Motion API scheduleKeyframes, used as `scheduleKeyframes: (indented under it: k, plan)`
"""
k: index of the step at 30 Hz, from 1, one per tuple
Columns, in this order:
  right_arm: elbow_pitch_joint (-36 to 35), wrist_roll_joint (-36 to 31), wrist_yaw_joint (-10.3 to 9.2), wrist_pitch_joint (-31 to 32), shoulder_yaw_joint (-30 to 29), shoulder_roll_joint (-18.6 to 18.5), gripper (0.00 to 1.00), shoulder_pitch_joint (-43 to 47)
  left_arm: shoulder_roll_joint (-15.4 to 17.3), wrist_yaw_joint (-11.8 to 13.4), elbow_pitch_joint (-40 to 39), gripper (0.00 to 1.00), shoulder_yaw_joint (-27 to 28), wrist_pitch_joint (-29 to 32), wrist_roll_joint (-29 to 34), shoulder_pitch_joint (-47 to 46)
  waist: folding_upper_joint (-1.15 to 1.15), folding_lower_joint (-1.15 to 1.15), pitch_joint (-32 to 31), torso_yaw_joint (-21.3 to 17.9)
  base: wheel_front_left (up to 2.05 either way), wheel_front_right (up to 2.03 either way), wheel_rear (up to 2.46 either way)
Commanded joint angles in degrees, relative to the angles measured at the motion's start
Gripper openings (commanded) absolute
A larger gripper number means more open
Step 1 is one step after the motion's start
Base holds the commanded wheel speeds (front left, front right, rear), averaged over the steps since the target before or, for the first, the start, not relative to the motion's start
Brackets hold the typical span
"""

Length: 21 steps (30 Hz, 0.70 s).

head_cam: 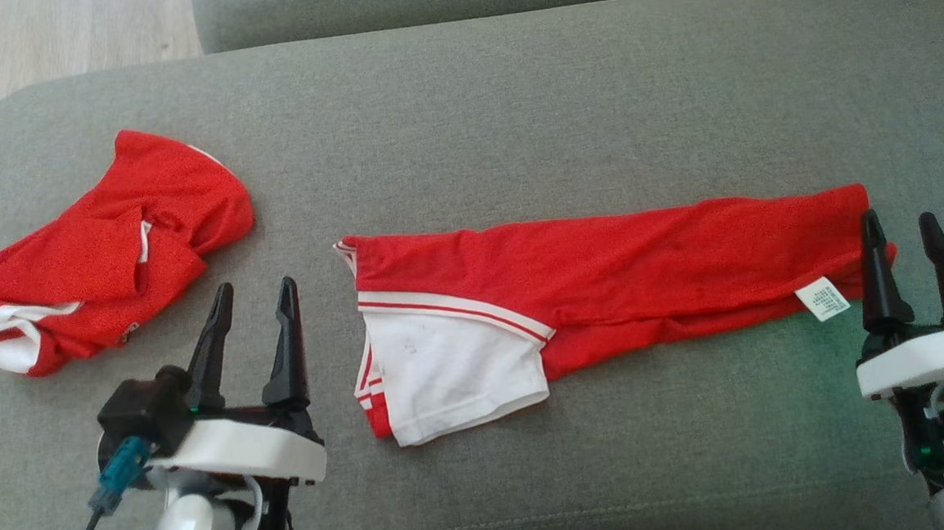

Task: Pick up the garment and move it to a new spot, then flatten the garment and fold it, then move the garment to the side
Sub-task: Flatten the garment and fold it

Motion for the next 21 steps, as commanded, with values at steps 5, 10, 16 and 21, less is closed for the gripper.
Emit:
scheduleKeyframes:
  k: [5,10,16,21]
  plan:
    - [-3.46,-3.01,-0.05,2.69,-2.24,0.71,1.00,-0.80,-1.49,-3.38,-0.03,1.00,4.76,-0.54,2.75,-2.05,0.00,0.00,0.77,0.23,0.00,0.00,0.00]
    - [-0.53,-5.03,-0.05,7.28,-6.86,2.98,1.00,-3.59,-2.07,-4.64,0.75,1.00,5.26,-0.54,3.90,-2.86,0.00,0.00,2.53,0.67,0.00,0.00,0.00]
    - [7.47,-8.09,-0.05,13.41,-14.70,4.98,1.00,-10.05,-2.19,-5.01,1.16,1.00,3.70,-0.54,3.53,-4.82,0.00,0.00,5.77,1.93,0.00,0.00,0.00]
    - [11.36,-10.79,-0.05,15.00,-17.45,5.04,1.00,-13.02,-2.20,-4.78,1.09,1.00,3.05,-0.54,3.58,-5.76,0.00,0.00,7.23,2.54,0.00,0.00,0.00]
